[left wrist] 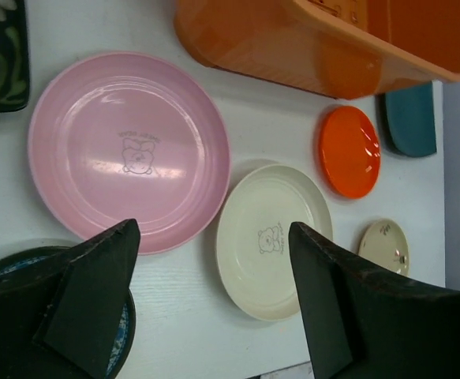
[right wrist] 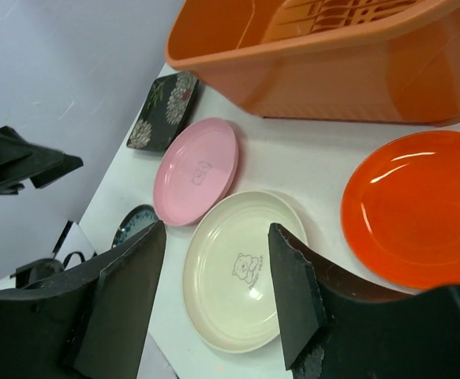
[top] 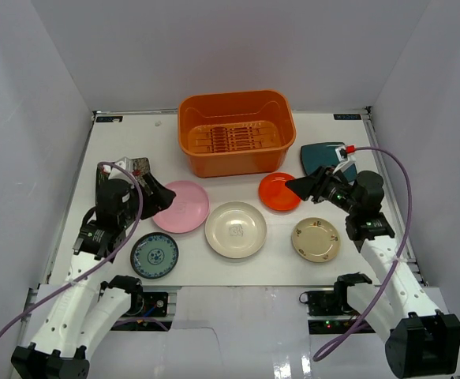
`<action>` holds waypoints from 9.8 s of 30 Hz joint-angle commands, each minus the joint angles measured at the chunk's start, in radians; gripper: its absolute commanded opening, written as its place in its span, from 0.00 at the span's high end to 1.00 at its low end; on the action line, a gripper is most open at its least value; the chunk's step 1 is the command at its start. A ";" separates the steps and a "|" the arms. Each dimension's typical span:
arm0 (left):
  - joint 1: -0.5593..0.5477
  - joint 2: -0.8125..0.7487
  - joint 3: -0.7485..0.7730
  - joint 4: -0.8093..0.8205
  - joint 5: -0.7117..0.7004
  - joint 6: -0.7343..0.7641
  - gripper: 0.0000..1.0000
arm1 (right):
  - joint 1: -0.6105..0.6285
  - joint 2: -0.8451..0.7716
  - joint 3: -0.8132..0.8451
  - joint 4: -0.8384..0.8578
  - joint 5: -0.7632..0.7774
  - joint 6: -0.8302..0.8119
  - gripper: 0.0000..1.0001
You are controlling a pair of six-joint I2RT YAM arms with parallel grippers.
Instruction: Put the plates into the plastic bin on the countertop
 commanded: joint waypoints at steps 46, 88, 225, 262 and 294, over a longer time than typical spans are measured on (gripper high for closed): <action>0.621 0.788 -0.480 1.217 0.090 -0.514 1.00 | 0.282 0.011 -0.026 0.047 -0.012 -0.048 0.41; 0.202 0.541 0.264 0.711 0.654 -0.277 1.00 | 0.284 0.939 1.222 -0.333 -0.022 -0.249 0.05; -0.332 0.119 -0.018 0.297 0.148 0.256 0.06 | -0.210 1.060 -0.103 1.051 0.685 0.758 0.87; -0.320 0.012 -0.033 0.299 -0.099 0.220 0.06 | 0.127 1.133 1.546 -0.534 0.163 -0.101 0.92; -0.318 0.170 -0.032 0.201 -0.276 0.148 0.10 | 0.221 1.364 1.486 -0.547 0.435 -0.192 0.14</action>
